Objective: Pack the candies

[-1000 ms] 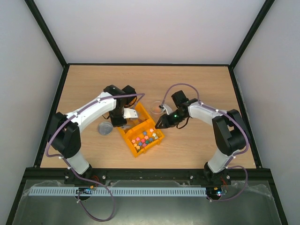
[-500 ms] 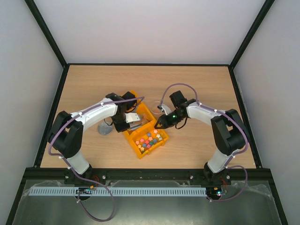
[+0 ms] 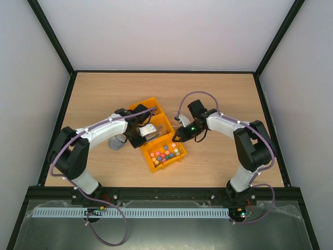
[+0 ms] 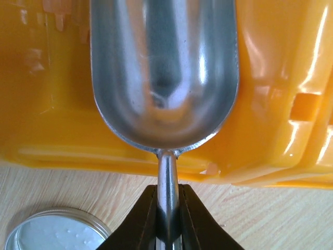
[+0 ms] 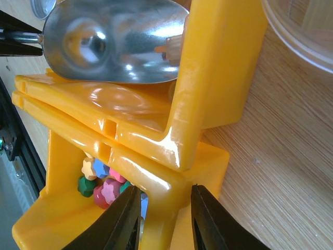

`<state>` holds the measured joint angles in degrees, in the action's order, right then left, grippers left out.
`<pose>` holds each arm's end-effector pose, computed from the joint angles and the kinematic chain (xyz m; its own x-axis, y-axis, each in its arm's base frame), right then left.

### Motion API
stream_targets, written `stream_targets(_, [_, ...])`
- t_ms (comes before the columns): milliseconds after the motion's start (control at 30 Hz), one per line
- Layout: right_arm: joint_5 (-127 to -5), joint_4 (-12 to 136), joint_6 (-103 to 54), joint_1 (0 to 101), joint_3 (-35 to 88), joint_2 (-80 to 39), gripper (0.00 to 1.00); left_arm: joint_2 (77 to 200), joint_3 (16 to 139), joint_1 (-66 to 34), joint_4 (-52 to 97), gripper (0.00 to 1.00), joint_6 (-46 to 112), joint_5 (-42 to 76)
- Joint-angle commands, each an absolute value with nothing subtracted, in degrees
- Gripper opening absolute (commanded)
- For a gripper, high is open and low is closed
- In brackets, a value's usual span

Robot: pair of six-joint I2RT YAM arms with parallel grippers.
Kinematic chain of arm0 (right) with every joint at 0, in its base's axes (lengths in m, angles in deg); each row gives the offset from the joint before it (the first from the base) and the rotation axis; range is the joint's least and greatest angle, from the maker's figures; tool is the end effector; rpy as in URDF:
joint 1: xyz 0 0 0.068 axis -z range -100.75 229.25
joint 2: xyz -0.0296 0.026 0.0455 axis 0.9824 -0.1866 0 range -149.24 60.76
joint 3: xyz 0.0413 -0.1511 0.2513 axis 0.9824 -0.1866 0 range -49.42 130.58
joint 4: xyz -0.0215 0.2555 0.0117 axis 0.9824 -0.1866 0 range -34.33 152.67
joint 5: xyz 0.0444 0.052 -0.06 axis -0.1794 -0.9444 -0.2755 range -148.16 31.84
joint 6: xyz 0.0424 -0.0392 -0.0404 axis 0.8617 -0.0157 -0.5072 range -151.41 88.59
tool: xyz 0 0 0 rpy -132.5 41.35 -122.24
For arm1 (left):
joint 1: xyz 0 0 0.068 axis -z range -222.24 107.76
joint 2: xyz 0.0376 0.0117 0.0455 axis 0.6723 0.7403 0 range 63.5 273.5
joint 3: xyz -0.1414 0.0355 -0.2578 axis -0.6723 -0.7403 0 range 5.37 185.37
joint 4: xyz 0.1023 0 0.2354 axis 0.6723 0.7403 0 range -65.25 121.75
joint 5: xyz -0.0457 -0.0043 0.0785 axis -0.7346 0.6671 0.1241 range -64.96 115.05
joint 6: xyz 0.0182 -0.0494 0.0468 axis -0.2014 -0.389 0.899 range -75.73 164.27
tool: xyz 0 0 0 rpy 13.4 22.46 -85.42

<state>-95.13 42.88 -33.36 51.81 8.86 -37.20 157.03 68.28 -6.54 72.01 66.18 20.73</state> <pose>0.2892 0.1892 0.1884 -0.7422 -0.4160 -0.5254 -0.6650 0.5545 0.5004 0.2429 -0.1798 0.2018 -0.5146 0.8282 -0.2222 0.8481 0.5297 0.0101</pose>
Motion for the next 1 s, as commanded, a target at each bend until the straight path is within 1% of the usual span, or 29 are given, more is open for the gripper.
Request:
stream_targets(0, [-99.24, 42.18, -35.77, 49.42, 11.19, -38.94, 0.28, 152.78, 65.92, -6.02, 58.10, 0.02, 65.01, 13.41])
stream_targets(167, [-98.56, 41.65, -38.18, 49.17, 11.70, -39.14, 0.28, 150.87, 62.93, -6.20, 54.82, 0.02, 67.09, 11.61])
stream_targets(233, [-98.02, 41.20, -39.23, 49.13, 12.12, -39.09, 0.28, 151.03, 63.49, -7.03, 56.16, 0.02, 67.42, 12.22])
stream_targets(367, [-97.33, 40.27, -41.00, 49.18, 12.99, -39.04, 0.28, 148.84, 64.89, -10.63, 59.63, 0.02, 68.36, 9.61])
stream_targets(600, [-96.81, 38.59, -43.88, 49.11, 13.78, -39.42, 0.28, 148.74, 64.71, -12.03, 63.71, 0.02, 72.90, 11.52])
stream_targets(800, [-96.65, 38.15, -43.64, 49.11, 15.18, -40.01, 0.28, 149.64, 64.55, -12.01, 62.33, 0.02, 72.77, 12.55])
stream_targets(967, [-96.27, 38.42, -43.22, 49.13, 15.25, -39.90, 0.29, 147.95, 61.30, -12.28, 58.62, 0.02, 71.74, 10.99])
